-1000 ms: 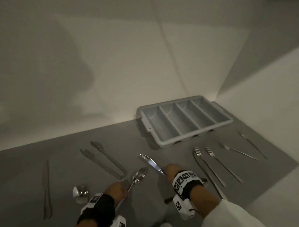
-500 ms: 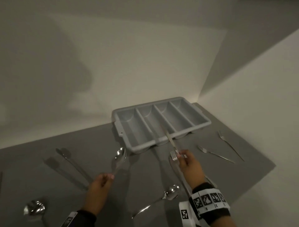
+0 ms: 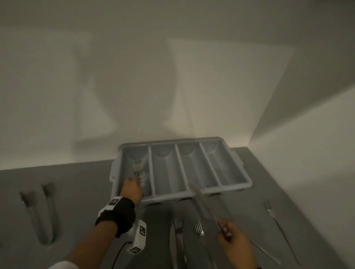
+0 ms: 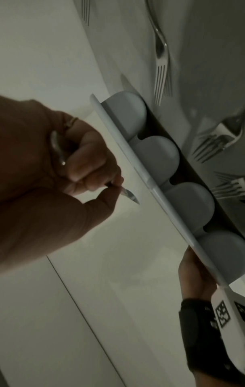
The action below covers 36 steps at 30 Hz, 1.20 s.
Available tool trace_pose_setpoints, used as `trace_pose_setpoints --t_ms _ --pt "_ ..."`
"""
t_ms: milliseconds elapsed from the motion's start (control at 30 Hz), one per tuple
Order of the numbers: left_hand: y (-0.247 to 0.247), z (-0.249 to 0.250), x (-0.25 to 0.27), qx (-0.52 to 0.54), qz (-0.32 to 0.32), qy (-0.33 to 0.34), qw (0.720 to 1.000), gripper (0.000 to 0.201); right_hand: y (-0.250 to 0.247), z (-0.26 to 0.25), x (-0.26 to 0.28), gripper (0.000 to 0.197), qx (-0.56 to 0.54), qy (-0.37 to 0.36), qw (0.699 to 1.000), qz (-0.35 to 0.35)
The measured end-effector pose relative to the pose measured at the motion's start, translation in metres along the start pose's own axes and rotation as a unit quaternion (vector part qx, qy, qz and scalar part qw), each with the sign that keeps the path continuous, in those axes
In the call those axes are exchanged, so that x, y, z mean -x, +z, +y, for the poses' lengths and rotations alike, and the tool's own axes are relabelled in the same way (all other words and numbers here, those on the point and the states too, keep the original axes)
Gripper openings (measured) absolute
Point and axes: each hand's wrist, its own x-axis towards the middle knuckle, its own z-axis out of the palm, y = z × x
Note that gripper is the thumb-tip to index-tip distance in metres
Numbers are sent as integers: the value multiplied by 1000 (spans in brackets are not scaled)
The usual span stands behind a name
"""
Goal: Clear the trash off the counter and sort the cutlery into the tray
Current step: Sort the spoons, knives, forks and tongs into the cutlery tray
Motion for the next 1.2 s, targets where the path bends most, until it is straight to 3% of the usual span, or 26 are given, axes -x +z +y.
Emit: trace_pose_setpoints --t_ms 67,200,267,333,433,533,600,667,767,867,933,1000,1100,1200 --pt "0 6 -8 -81 -42 -16 996 33 -8 10 -5 90 5 18 1000 -15" --pt "7 0 -17 -123 -109 -43 985 31 -15 20 -10 93 14 41 998 -49" --pt "9 1 -17 -123 -111 -45 985 31 -10 21 -11 97 31 27 997 -68" --pt "9 3 -14 -85 -93 -38 991 30 -3 6 -12 88 43 -2 995 -95" --pt "10 -5 -14 28 -22 45 998 32 15 -22 -22 62 30 -28 992 -117" --pt "3 -15 5 177 58 174 967 46 41 -48 -46 42 54 -70 987 -134" --pt "-7 -29 23 194 87 221 952 56 65 -65 -68 39 102 -87 981 -138" --pt "-18 -44 46 160 76 236 955 43 95 -75 -97 38 162 -58 973 -155" --pt "-27 -69 80 128 16 186 974 20 140 -80 -131 44 304 -21 931 -200" --pt "-36 -92 110 120 -38 136 983 15 176 -66 -151 58 390 -6 888 -241" --pt "-37 -111 123 114 -57 112 986 12 198 -32 -181 51 442 21 849 -289" --pt "-40 -124 134 98 -76 92 988 10 213 -12 -201 53 519 9 784 -340" --pt "-38 -136 147 60 -131 76 987 22 198 -40 -182 34 476 17 824 -306" --pt "-29 -137 156 -9 -213 79 974 21 171 -86 -134 31 337 -15 909 -245"
